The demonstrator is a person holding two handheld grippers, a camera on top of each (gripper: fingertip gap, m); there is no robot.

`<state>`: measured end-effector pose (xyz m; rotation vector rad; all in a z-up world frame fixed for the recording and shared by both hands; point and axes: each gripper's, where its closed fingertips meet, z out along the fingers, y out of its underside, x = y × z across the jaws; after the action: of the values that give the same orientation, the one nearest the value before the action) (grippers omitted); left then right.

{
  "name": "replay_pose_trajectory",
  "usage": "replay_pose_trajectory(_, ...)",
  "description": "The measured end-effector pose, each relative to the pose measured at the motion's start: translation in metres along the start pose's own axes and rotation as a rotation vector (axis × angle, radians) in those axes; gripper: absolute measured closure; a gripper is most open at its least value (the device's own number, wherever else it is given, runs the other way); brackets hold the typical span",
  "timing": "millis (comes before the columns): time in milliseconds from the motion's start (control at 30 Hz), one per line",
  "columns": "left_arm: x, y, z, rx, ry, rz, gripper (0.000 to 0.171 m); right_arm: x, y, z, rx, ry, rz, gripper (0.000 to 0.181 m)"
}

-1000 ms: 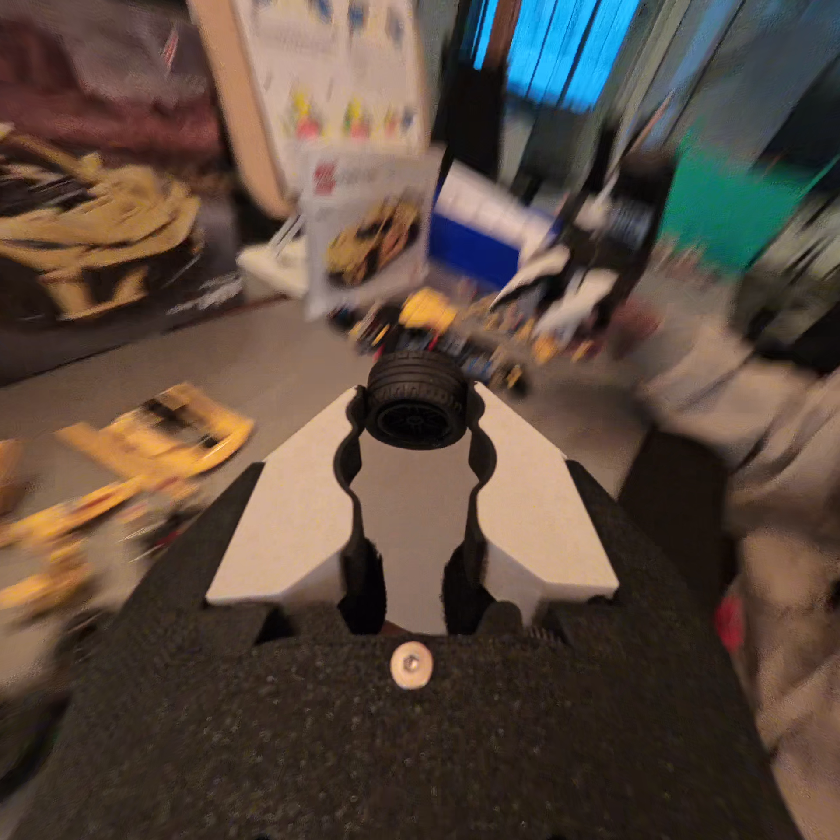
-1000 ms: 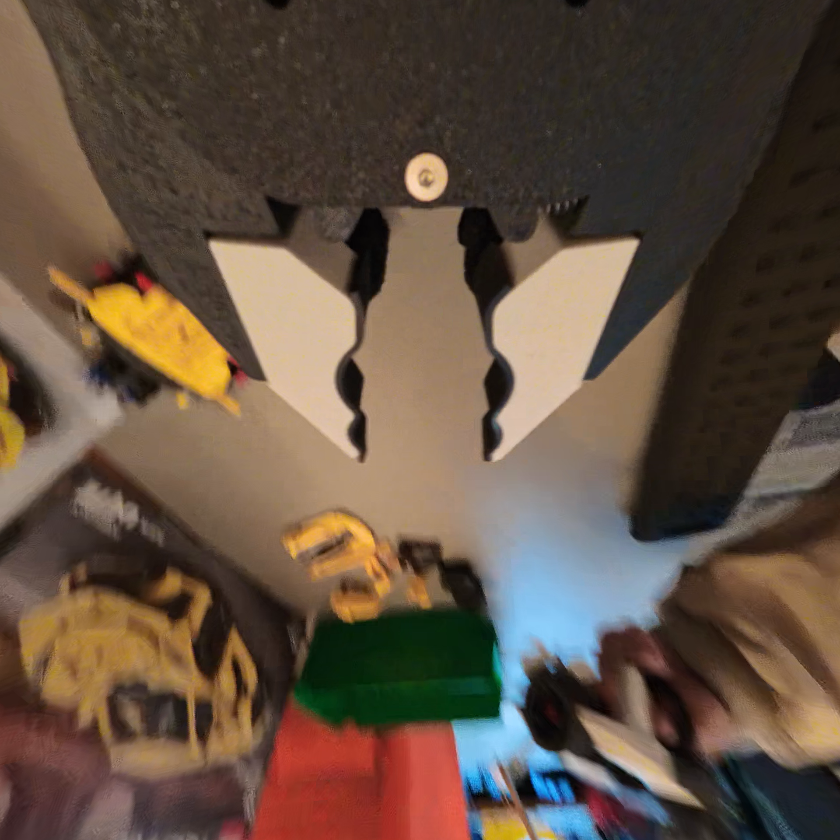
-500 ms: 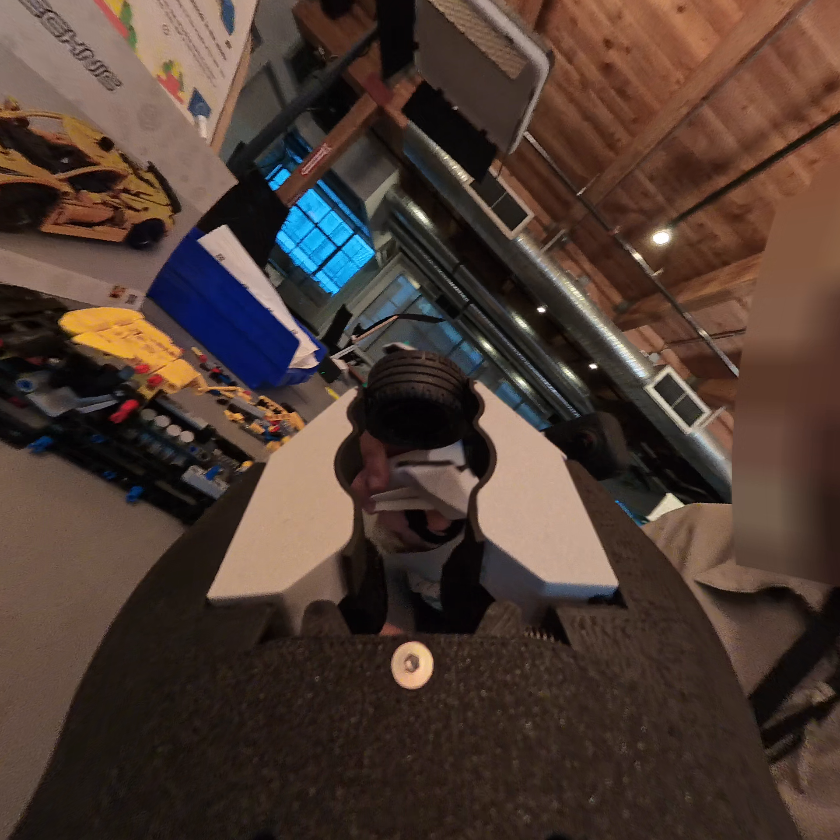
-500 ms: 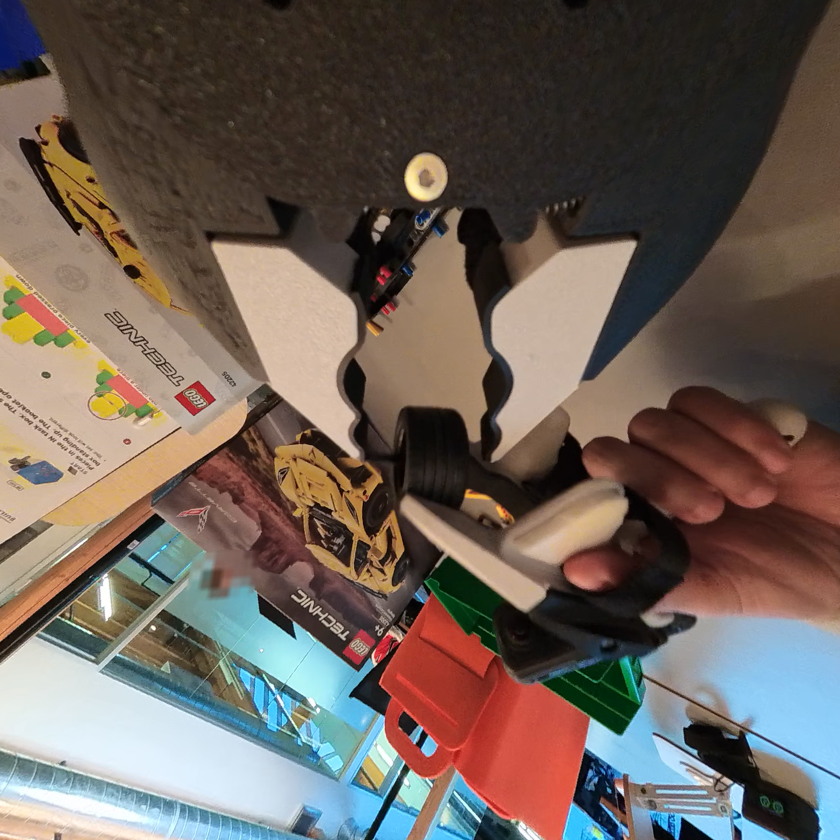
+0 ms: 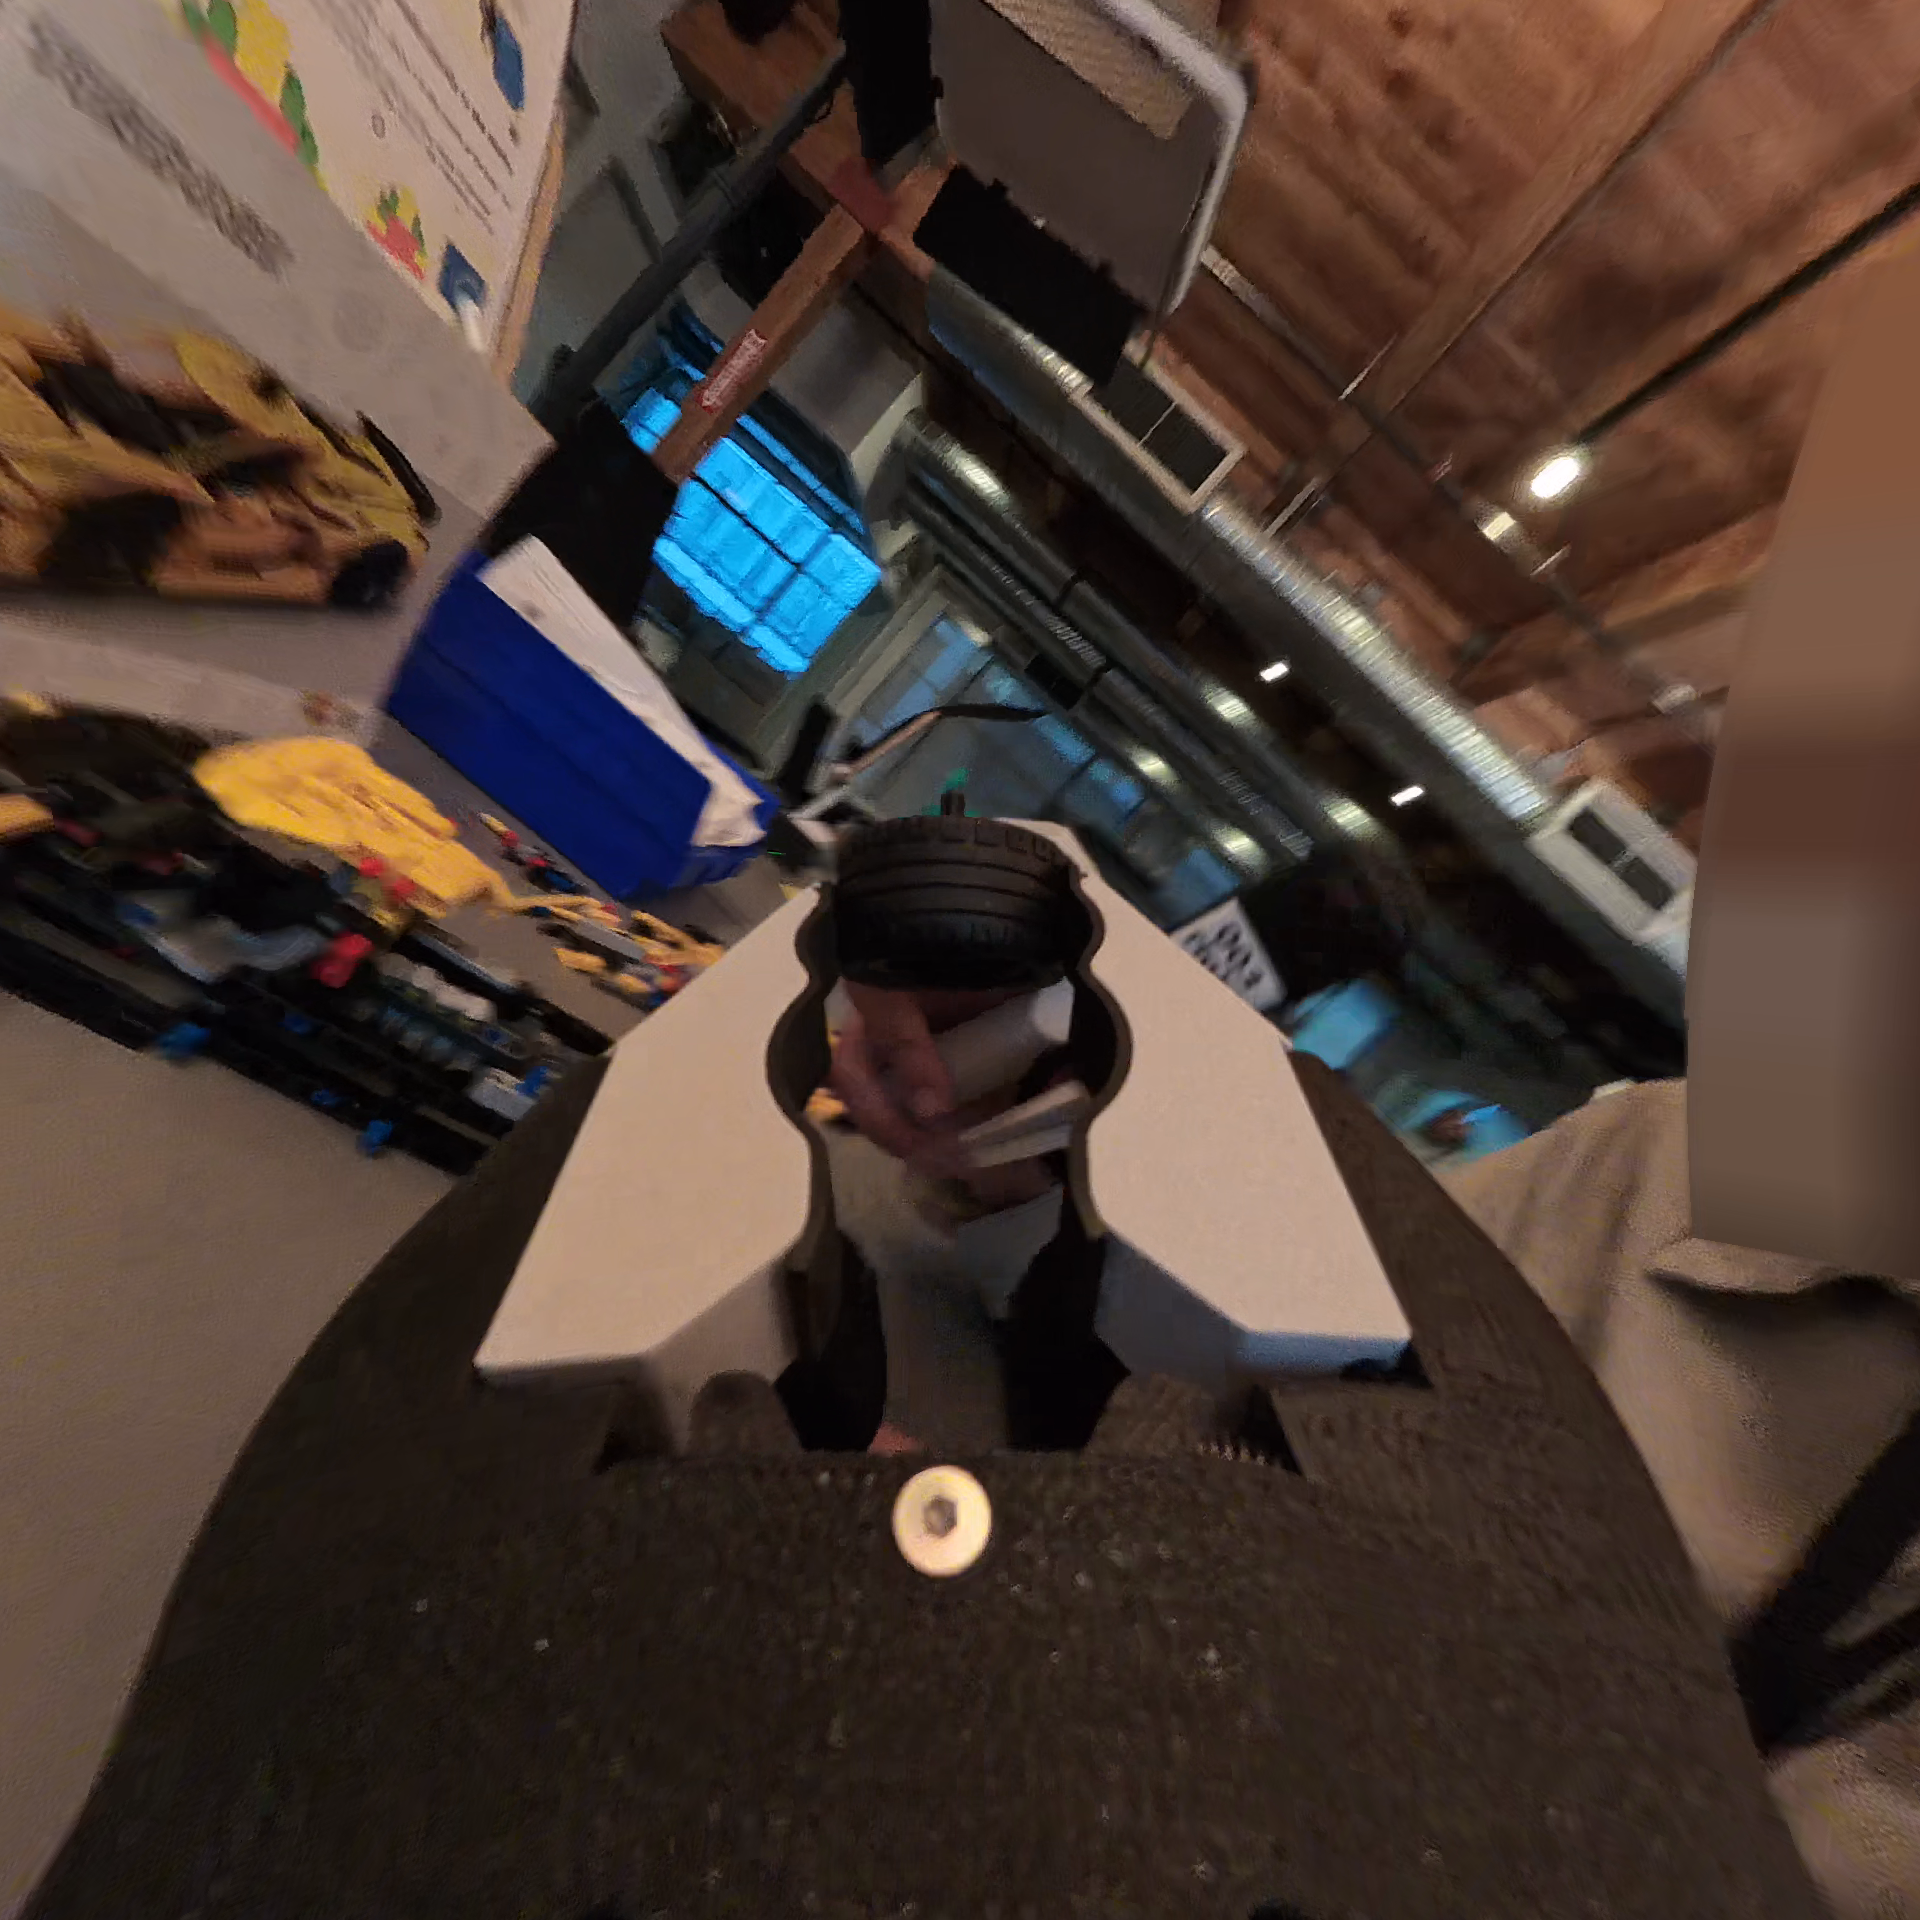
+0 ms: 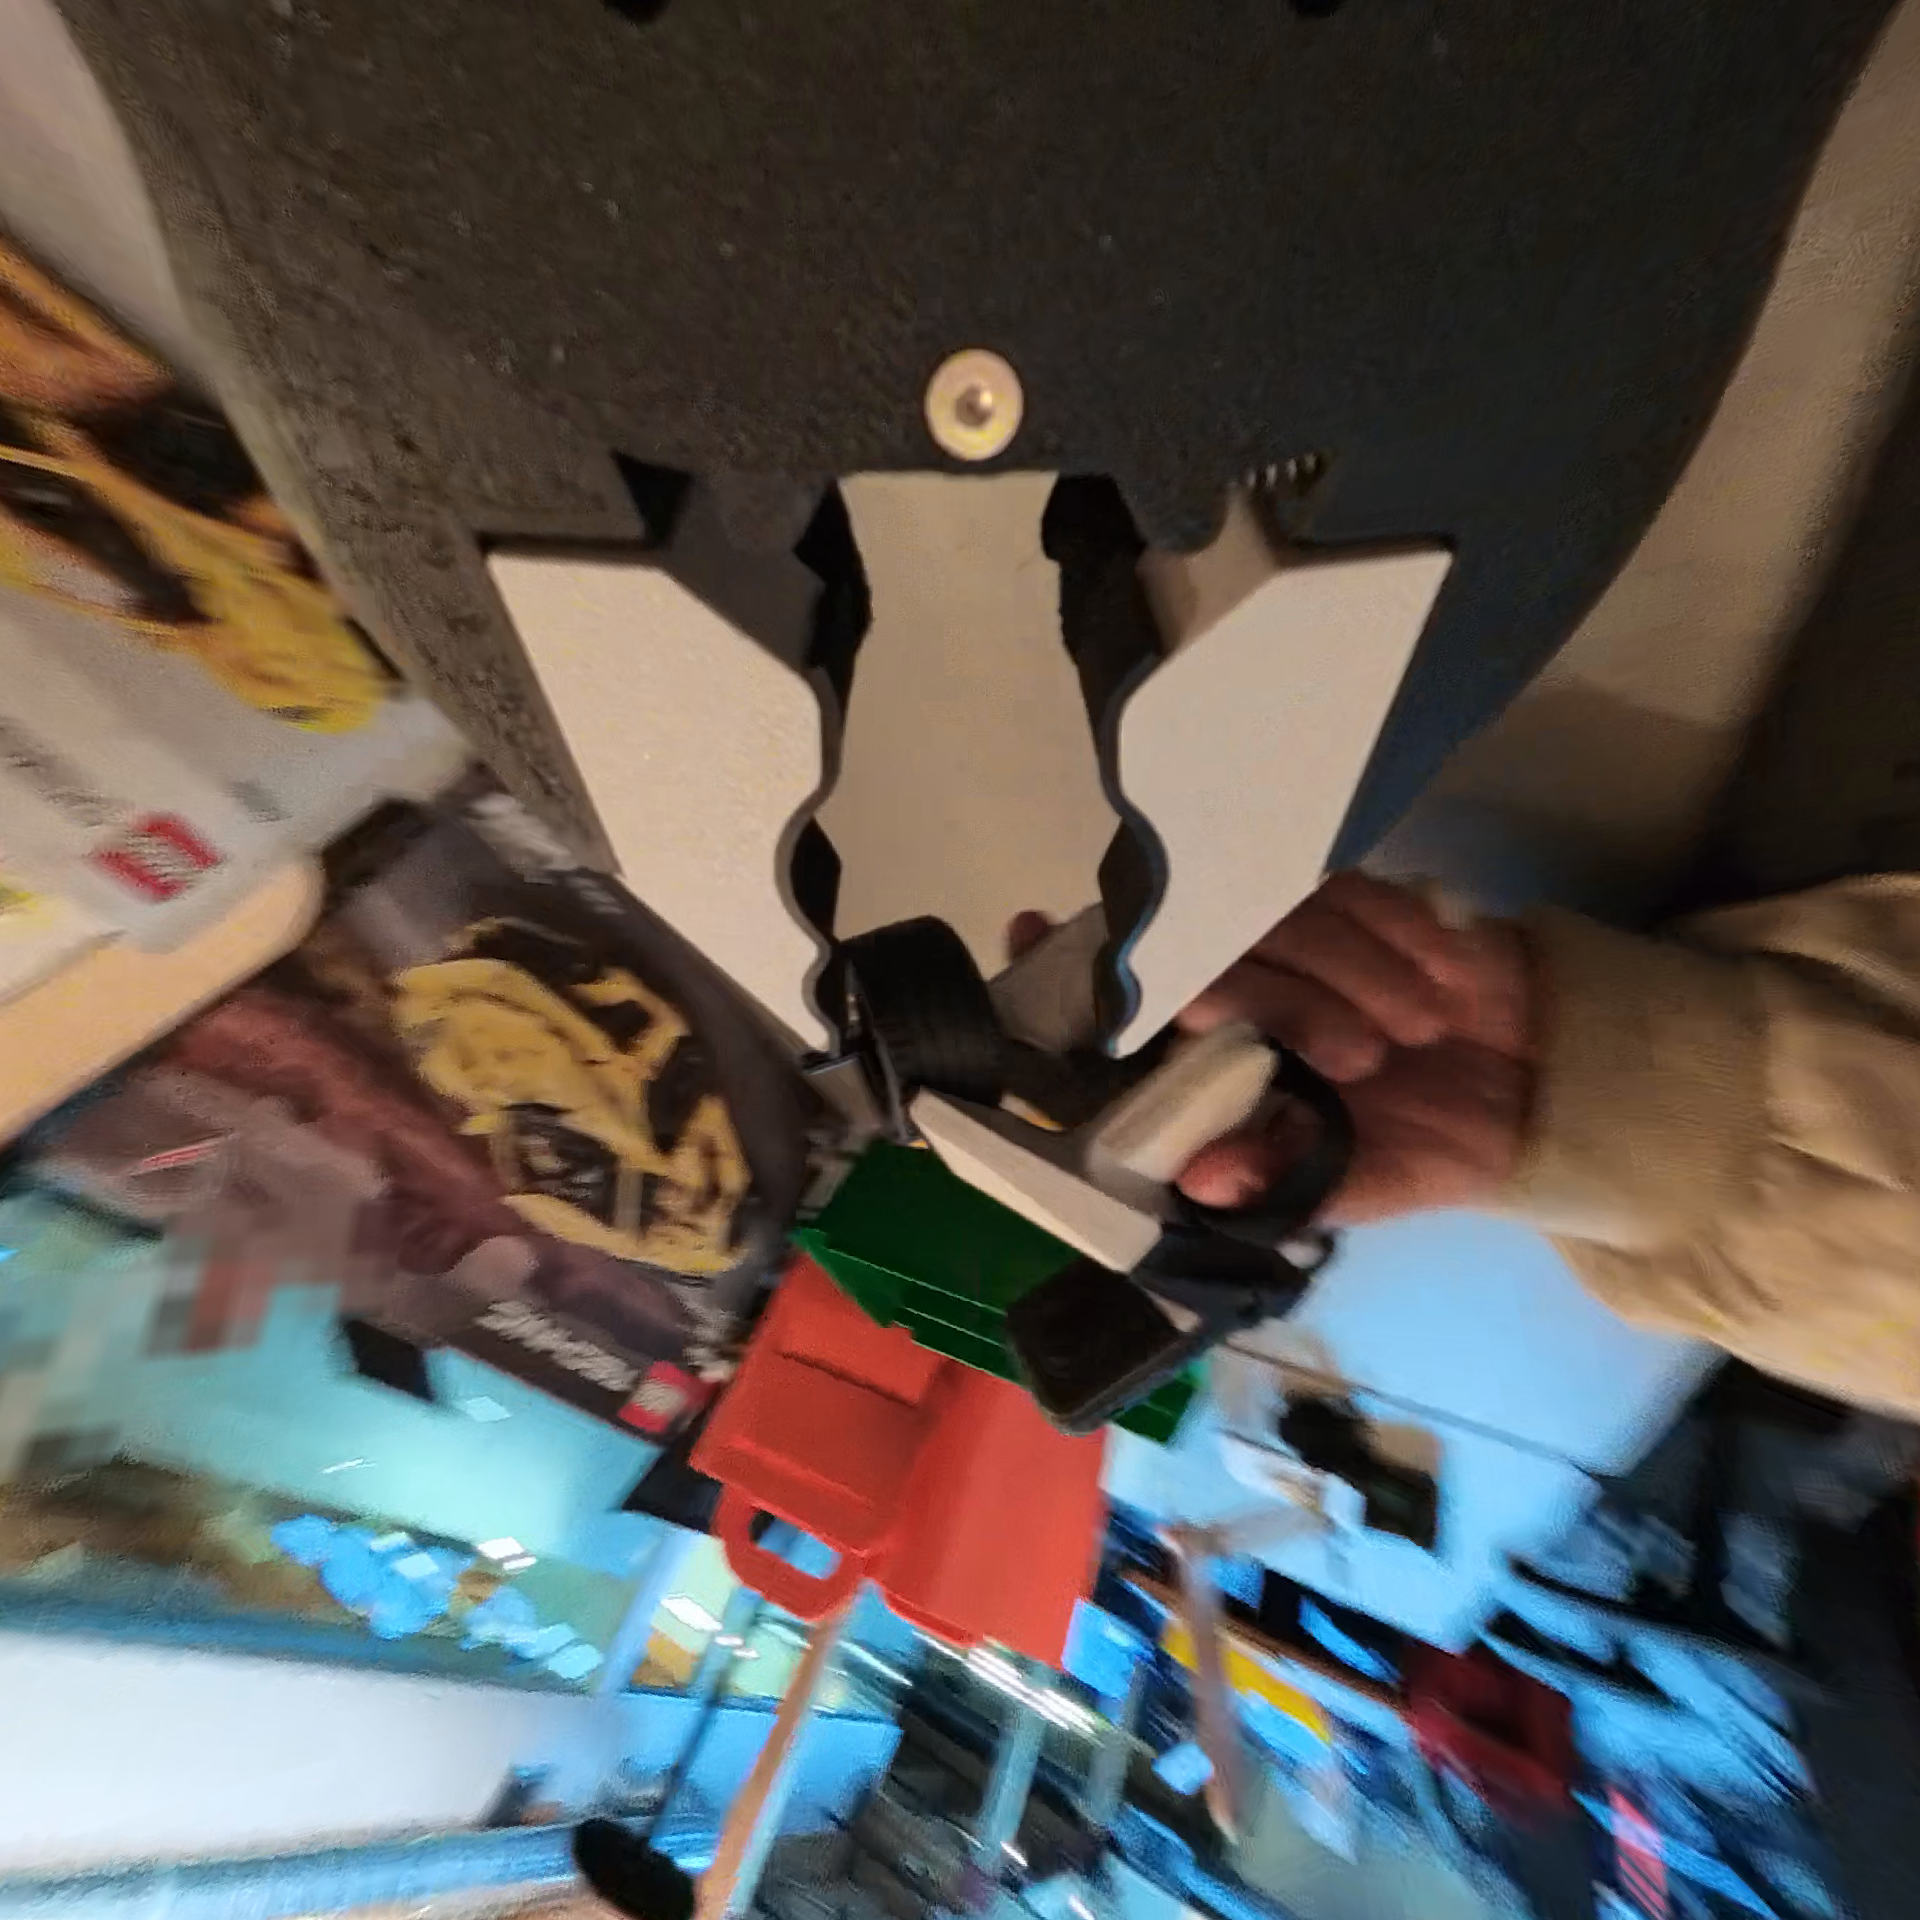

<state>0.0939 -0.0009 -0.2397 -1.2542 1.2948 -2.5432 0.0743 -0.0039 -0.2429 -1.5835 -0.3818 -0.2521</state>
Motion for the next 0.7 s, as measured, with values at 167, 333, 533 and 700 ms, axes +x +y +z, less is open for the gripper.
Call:
replay_pose_trajectory(167, 0.015, -0.002, 0.001, -0.038, -0.134, 0.533, 0.130, 0.023, -0.010, -0.015, 0.144, -0.185, 0.558, 0.148)
replay_pose_trajectory(333, 0.020, 0.013, 0.009, -0.085, -0.099, 0.546, 0.129, 0.010, -0.017, -0.009, 0.226, -0.307, 0.694, 0.164)
replay_pose_trajectory(533, 0.013, 0.016, 0.011, -0.102, -0.131, 0.536, 0.130, 0.016, -0.008, -0.007, 0.189, -0.308, 0.731, 0.180)
replay_pose_trajectory(700, -0.006, 0.014, 0.006, -0.116, -0.216, 0.502, 0.132, 0.024, 0.006, 0.004, 0.188, -0.303, 0.935, 0.181)
